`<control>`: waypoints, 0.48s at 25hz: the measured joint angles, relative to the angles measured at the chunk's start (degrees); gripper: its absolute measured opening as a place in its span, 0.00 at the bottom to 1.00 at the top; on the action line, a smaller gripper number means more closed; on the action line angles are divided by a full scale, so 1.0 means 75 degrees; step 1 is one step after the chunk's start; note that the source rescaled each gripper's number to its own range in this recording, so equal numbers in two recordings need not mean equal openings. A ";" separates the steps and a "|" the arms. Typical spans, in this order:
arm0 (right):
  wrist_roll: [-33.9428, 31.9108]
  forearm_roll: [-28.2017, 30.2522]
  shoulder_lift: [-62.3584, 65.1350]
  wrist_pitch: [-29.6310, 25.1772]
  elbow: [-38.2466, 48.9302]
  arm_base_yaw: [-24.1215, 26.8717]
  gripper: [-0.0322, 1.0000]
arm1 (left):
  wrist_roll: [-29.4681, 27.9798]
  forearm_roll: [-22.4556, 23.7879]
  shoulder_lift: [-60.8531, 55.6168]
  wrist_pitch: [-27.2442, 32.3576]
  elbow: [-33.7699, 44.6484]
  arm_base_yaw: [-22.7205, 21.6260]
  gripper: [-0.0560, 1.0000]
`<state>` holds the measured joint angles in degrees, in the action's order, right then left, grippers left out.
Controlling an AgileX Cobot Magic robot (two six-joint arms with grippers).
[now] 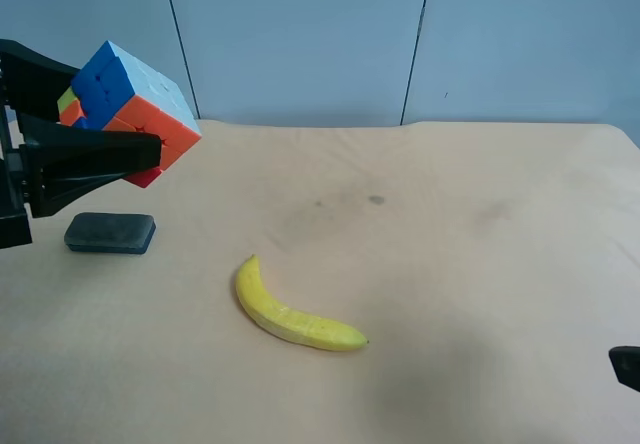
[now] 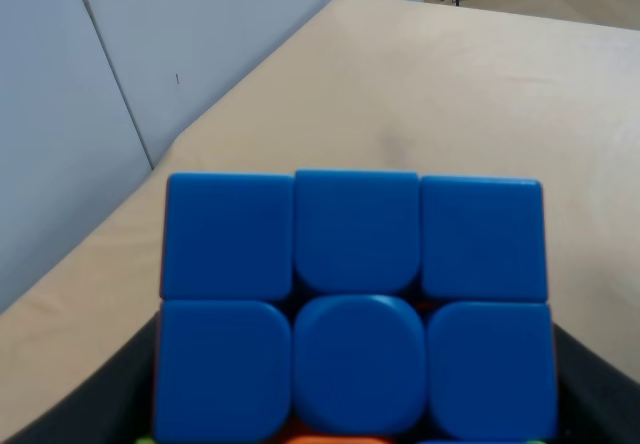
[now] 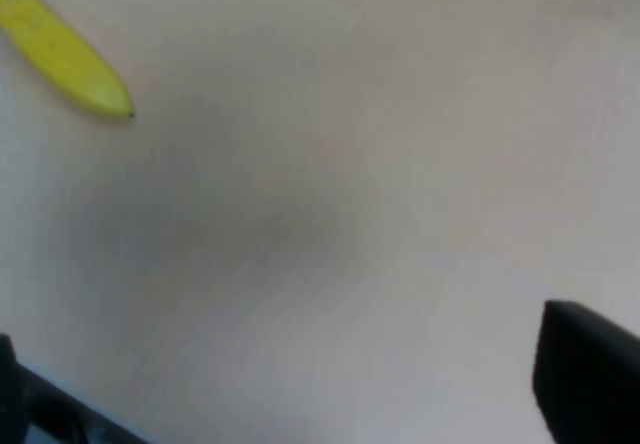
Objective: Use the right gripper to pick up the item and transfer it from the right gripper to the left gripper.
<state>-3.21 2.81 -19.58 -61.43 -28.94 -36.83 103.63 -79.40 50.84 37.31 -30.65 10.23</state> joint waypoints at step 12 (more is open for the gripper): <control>0.0000 0.0000 0.1015 0.0032 0.0000 0.0955 1.00 | 0.0000 0.0000 0.0000 -0.0261 0.0000 0.0000 0.05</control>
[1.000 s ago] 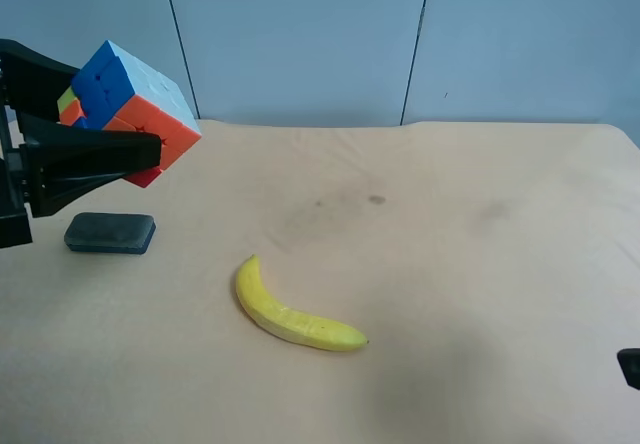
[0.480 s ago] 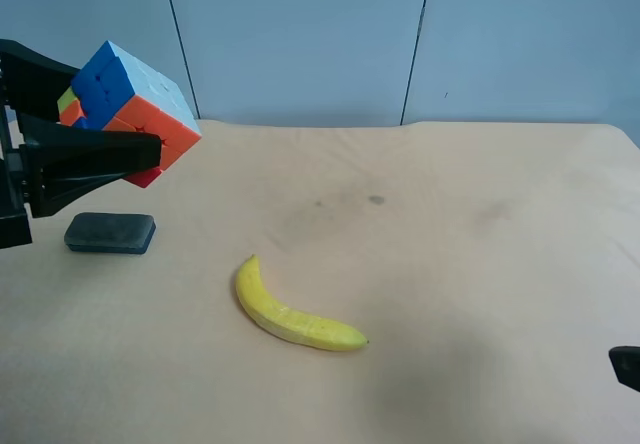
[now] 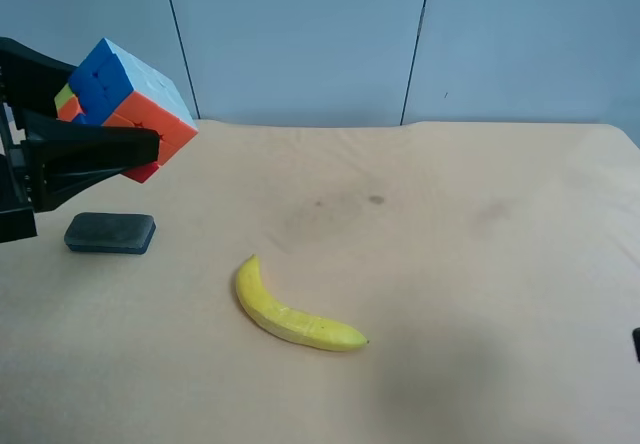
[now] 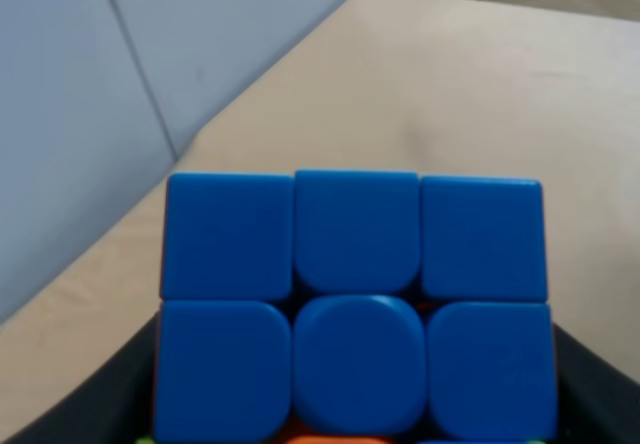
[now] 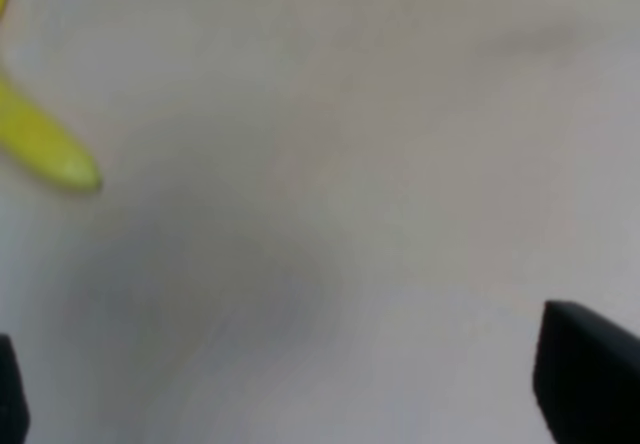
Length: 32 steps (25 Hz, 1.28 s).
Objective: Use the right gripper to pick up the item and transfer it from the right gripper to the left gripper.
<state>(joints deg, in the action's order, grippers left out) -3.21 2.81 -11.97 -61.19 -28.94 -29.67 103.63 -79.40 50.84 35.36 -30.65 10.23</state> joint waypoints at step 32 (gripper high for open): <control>-0.0009 0.0000 0.1618 -0.0007 0.0000 0.1530 1.00 | -0.6749 0.5664 0.4907 -0.0315 -0.4194 0.0000 0.05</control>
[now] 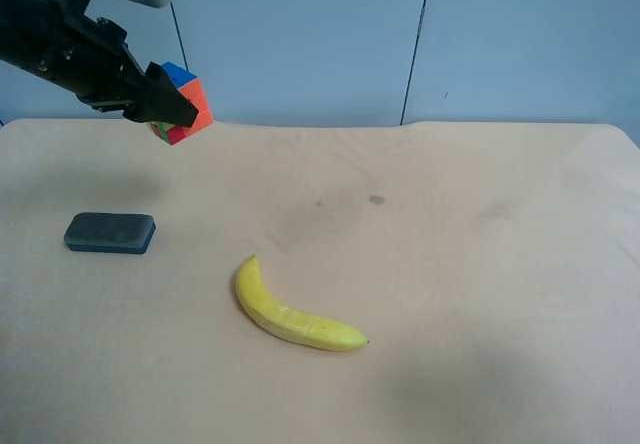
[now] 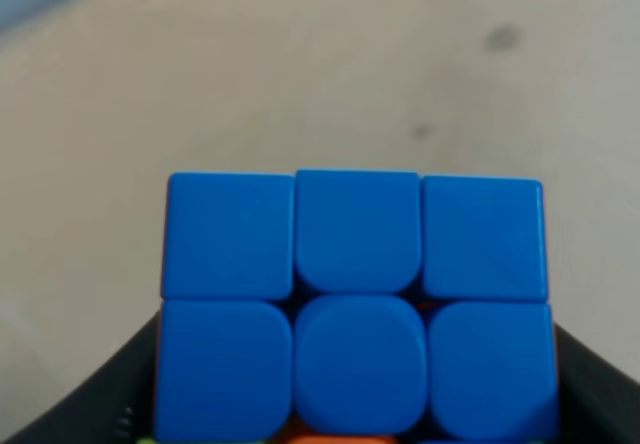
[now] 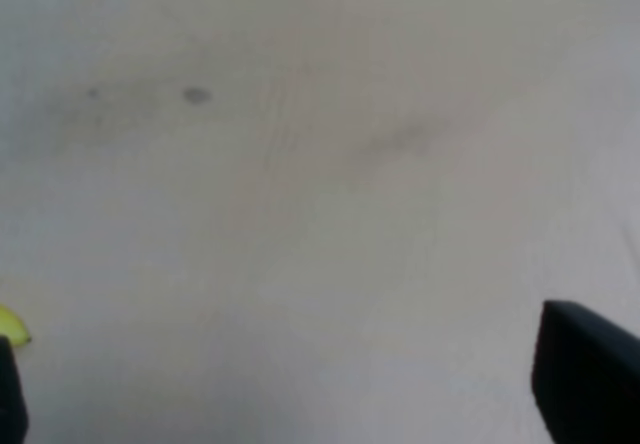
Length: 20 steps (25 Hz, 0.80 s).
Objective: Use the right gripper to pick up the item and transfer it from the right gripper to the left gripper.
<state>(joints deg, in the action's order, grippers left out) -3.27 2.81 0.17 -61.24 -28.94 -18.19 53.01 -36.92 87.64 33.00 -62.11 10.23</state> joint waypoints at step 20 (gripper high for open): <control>-0.0023 0.0000 0.0000 0.0000 0.0000 0.0000 1.00 | -0.2261 0.2794 0.3555 -0.3464 -0.1031 -0.0432 0.05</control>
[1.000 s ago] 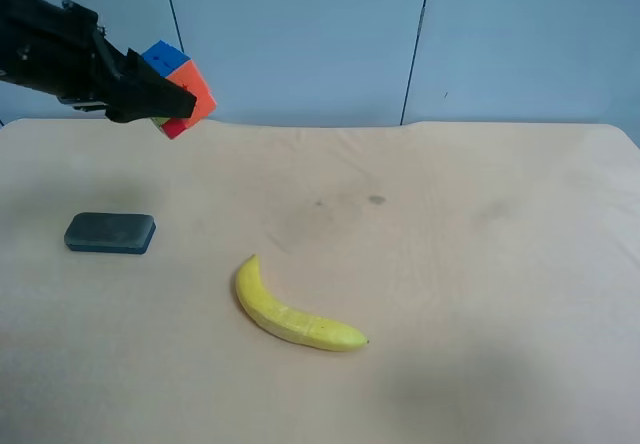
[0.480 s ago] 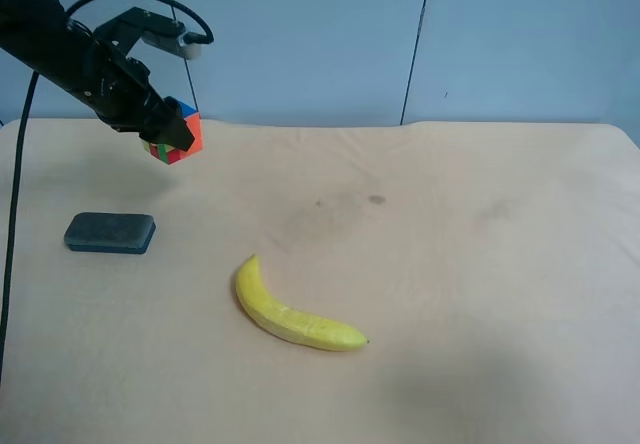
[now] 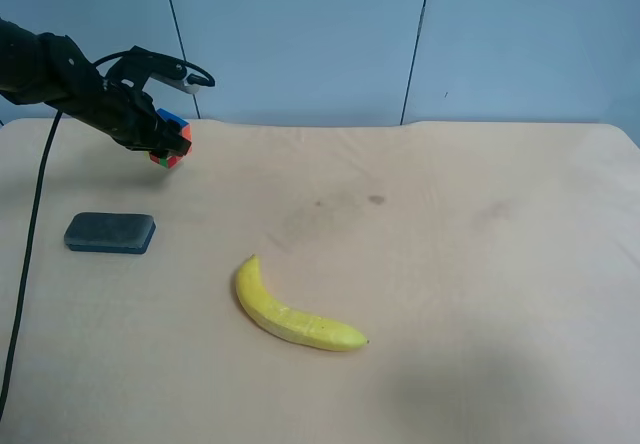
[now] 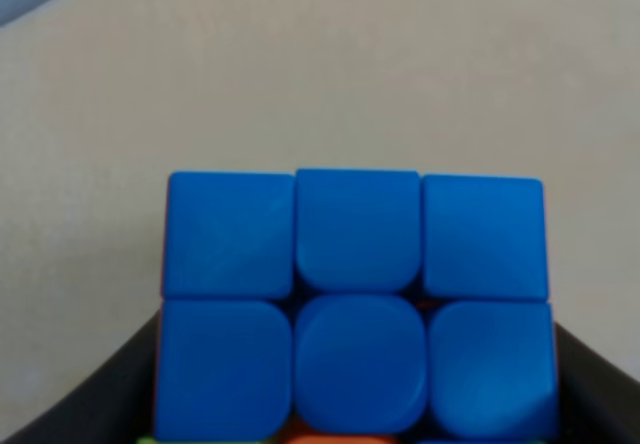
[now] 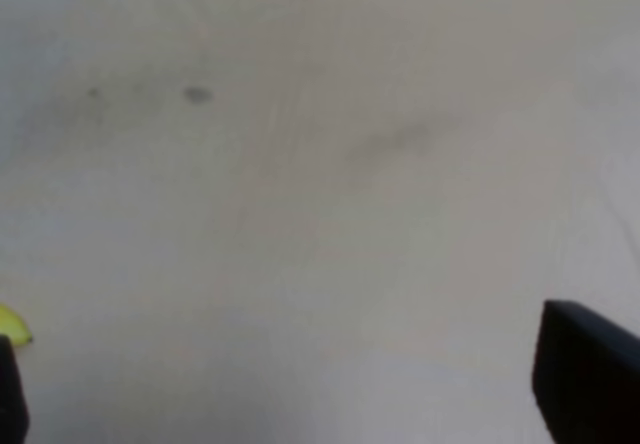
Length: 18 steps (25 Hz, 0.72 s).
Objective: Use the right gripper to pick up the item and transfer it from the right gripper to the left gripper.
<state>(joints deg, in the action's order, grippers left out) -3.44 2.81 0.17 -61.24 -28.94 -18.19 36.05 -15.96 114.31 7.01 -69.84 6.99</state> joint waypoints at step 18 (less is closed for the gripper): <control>-0.0025 0.0000 0.0000 0.0000 0.0000 0.0000 1.00 | -0.0009 0.0023 -0.0023 0.1027 -0.0014 -0.0085 0.98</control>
<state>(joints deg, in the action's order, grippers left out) -3.63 2.81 0.17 -61.24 -28.94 -18.19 35.98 -15.79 114.14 14.71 -69.94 6.34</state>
